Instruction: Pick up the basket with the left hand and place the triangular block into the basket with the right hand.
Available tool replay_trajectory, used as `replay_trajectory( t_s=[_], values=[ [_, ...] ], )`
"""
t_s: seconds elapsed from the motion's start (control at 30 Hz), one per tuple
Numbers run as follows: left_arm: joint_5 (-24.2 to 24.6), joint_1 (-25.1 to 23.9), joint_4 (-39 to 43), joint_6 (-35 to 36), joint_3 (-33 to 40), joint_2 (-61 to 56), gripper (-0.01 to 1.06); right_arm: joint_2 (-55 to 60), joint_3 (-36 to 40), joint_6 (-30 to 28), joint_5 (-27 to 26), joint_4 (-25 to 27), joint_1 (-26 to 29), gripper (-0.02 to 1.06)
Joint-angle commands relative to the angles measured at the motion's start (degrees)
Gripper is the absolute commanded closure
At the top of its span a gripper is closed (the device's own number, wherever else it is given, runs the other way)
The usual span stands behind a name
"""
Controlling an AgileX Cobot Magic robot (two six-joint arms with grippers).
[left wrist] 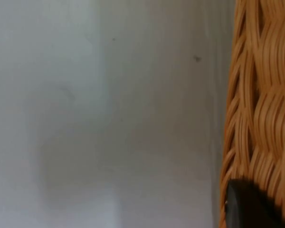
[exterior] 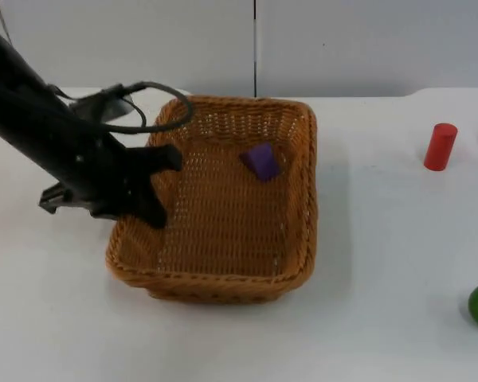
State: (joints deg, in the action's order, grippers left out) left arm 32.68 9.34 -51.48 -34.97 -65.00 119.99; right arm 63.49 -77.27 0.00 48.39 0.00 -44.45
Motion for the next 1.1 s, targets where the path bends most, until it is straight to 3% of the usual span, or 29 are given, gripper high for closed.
replay_trajectory(
  t_s=[0.0,0.07,0.17,0.2,0.33,0.37,0.5,0.73,0.87,1.07],
  values=[
    [-1.5,0.3,-3.0,-0.1,-0.5,0.6,1.05,-0.5,0.3,-0.6,0.3,-0.3,0.1,0.15],
    [-1.5,0.3,-2.9,-0.1,-0.5,0.6,1.05,-0.5,0.3,-0.6,0.3,-0.3,0.1,0.15],
    [-1.8,0.3,-3.2,-0.1,-0.5,0.6,0.88,-0.5,0.3,-0.3,0.3,-0.3,0.1,0.15],
    [-1.8,0.3,-3.2,-0.1,-0.5,0.6,0.88,-0.5,0.3,-0.3,0.3,-0.3,0.1,0.15],
    [-1.8,0.3,-3.0,-0.1,-0.5,0.6,0.42,-0.5,0.3,-0.3,0.3,-0.3,0.1,0.15],
    [-1.8,0.3,-3.0,-0.1,-0.5,0.6,0.42,-0.5,0.3,-0.3,0.3,-0.3,0.1,0.15],
    [-2.1,-0.8,-2.7,-0.3,-0.5,0.2,0.19,-0.5,0.3,-0.3,0.3,-0.3,0.1,0.15],
    [-1.6,-5.2,3.2,1.5,-0.5,-3.7,0.16,-0.6,0.3,0.0,-0.3,-3.3,0.1,0.15],
    [0.0,-10.4,10.8,8.2,-0.5,-12.5,0.16,-2.8,0.3,0.0,-2.6,-4.9,0.1,0.15],
    [3.3,-12.6,13.6,8.4,-0.5,-28.8,0.16,-8.2,0.3,0.0,-4.9,-5.9,0.1,0.15]
  ],
)
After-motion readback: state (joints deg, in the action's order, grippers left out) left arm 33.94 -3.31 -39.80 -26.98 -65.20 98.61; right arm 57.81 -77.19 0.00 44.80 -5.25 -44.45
